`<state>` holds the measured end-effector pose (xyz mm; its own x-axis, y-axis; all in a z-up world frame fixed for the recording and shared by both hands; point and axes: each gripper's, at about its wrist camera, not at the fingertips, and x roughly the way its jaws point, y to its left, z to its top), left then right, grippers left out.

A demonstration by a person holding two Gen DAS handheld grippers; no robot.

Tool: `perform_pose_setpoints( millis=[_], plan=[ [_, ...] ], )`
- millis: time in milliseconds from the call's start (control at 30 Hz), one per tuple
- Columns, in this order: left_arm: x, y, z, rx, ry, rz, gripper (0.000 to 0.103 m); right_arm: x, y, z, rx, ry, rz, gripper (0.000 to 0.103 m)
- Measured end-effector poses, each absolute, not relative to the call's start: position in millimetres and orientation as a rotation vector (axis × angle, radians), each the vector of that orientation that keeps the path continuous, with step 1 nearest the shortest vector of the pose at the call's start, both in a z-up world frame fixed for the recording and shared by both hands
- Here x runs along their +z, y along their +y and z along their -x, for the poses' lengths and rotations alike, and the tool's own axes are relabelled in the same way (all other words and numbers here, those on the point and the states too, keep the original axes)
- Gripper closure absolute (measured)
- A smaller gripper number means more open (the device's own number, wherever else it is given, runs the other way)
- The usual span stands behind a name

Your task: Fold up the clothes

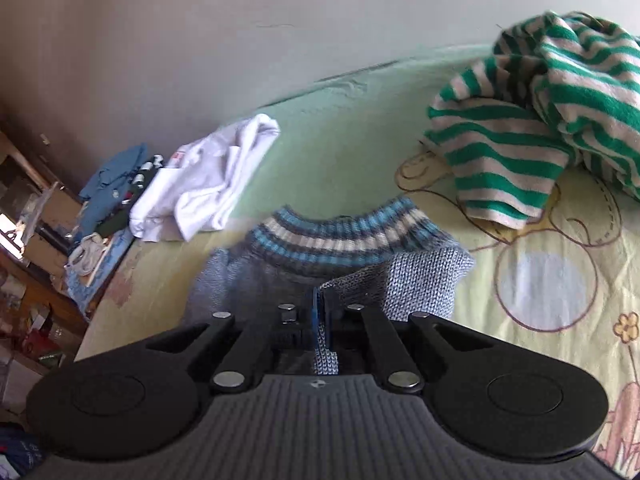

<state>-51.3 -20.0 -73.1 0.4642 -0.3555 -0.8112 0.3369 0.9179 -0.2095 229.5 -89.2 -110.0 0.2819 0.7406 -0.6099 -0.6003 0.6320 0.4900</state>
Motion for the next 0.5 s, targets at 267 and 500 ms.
perform_pose_setpoints(
  millis=[267, 500],
  plan=[
    [-72.8, -18.6, 53.0, -0.432, 0.993, 0.021, 0.090, -119.3, -95.2, -235.1, 0.845, 0.964, -0.107, 0.087],
    [-71.1, -15.6, 58.0, -0.428, 0.983, 0.022, 0.084, -108.5, -135.3, -244.6, 0.713, 0.892, -0.209, 0.090]
  ],
)
